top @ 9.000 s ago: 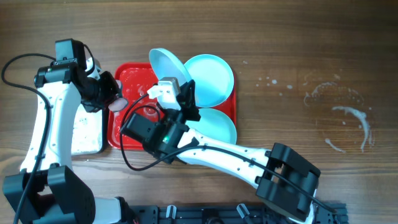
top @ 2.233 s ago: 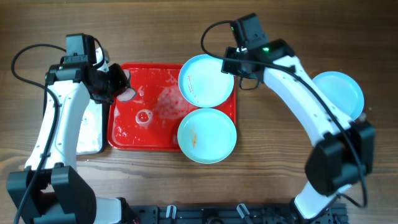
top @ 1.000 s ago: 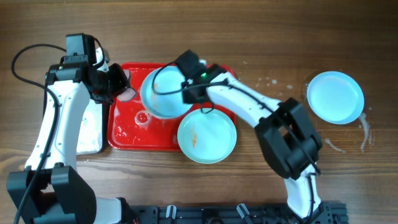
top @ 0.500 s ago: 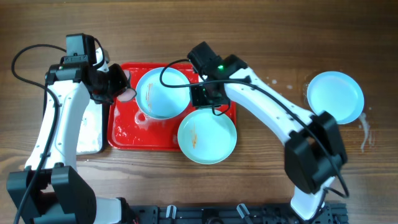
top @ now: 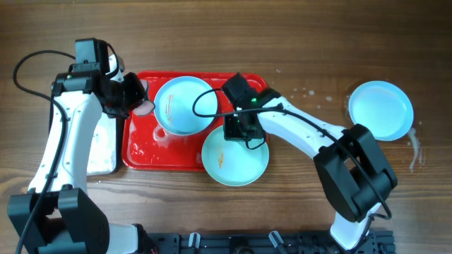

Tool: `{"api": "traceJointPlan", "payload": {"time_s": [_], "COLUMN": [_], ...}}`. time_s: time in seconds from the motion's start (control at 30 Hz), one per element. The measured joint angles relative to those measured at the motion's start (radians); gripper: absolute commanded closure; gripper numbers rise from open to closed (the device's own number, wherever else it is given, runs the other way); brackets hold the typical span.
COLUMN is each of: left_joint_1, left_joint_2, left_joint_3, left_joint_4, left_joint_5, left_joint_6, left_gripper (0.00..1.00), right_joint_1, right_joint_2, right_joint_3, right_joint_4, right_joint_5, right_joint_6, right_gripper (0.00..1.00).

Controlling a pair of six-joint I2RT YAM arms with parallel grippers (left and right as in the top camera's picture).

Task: Clean dirty plates on tray and stack at the side
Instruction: 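Pull the grasped plate toward the left gripper's sponge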

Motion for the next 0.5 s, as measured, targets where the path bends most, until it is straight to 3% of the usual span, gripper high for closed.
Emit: {"api": "traceJointPlan", "payload": {"time_s": [0.5], "left_joint_1": [0.000], "left_joint_2": [0.000], "left_joint_3": [0.000], "left_joint_4": [0.000], "left_joint_5": [0.000], "left_joint_6": [0.000], "left_gripper": [0.96], "right_joint_1": [-0.024], "right_joint_2": [0.047], "right_joint_3": [-0.003], "right_joint_4": [0.224], "right_joint_5": [0.179], "right_joint_6": [0.144], "right_gripper": [0.96]}}
